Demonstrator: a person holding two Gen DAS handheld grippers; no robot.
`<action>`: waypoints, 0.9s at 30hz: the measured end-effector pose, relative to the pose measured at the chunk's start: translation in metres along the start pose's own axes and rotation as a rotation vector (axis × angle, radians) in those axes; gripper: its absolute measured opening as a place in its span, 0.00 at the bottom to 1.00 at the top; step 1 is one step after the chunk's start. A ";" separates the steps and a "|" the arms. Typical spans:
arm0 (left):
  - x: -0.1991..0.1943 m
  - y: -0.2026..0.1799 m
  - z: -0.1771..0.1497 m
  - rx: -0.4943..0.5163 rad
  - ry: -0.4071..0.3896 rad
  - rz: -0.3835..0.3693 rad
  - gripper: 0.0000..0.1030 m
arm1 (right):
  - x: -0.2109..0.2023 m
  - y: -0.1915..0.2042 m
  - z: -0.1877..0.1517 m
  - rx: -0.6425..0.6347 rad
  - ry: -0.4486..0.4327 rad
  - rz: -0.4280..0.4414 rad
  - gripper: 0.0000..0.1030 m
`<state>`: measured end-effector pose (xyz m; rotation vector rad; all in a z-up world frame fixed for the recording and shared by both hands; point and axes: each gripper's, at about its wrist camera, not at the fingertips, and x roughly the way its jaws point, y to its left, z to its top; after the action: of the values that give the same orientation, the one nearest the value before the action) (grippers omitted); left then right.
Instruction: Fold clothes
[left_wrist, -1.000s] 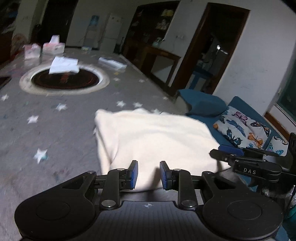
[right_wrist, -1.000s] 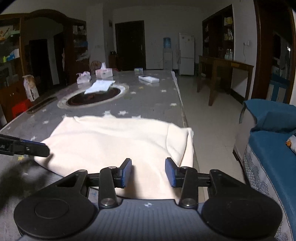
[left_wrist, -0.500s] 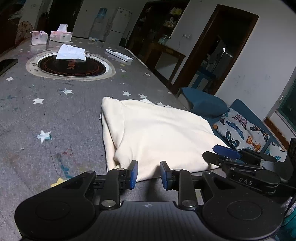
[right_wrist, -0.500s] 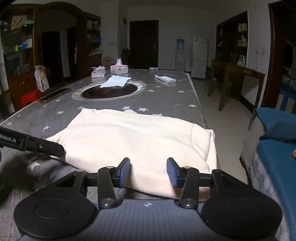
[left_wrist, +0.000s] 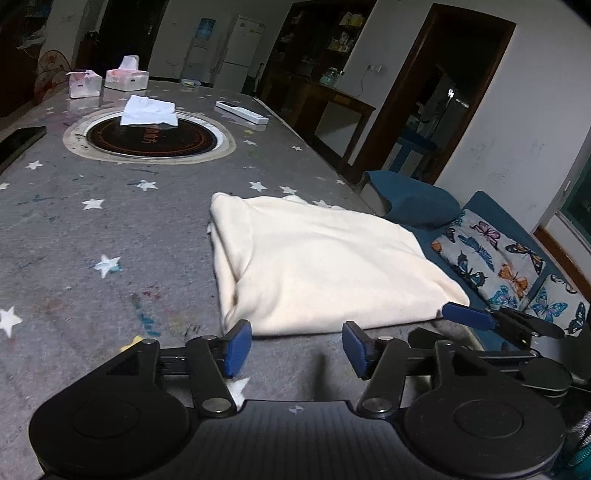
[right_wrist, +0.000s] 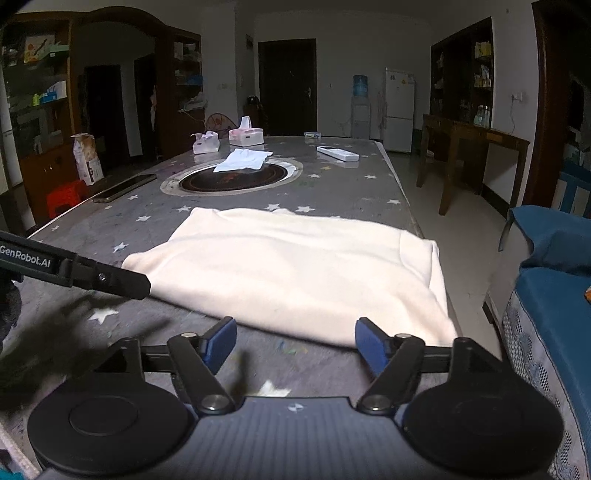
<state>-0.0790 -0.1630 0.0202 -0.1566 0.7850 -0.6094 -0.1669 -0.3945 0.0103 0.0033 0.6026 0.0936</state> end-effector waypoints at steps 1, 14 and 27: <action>-0.002 0.001 -0.002 -0.003 0.001 0.002 0.59 | -0.001 0.002 -0.001 -0.003 0.003 0.000 0.74; -0.021 0.007 -0.017 0.002 -0.002 0.051 0.77 | -0.007 0.023 -0.014 0.012 0.036 -0.027 0.97; -0.032 0.007 -0.026 0.027 -0.004 0.098 0.96 | -0.010 0.030 -0.020 0.036 0.062 -0.050 1.00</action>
<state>-0.1119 -0.1371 0.0193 -0.0936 0.7754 -0.5262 -0.1890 -0.3656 0.0007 0.0204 0.6661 0.0341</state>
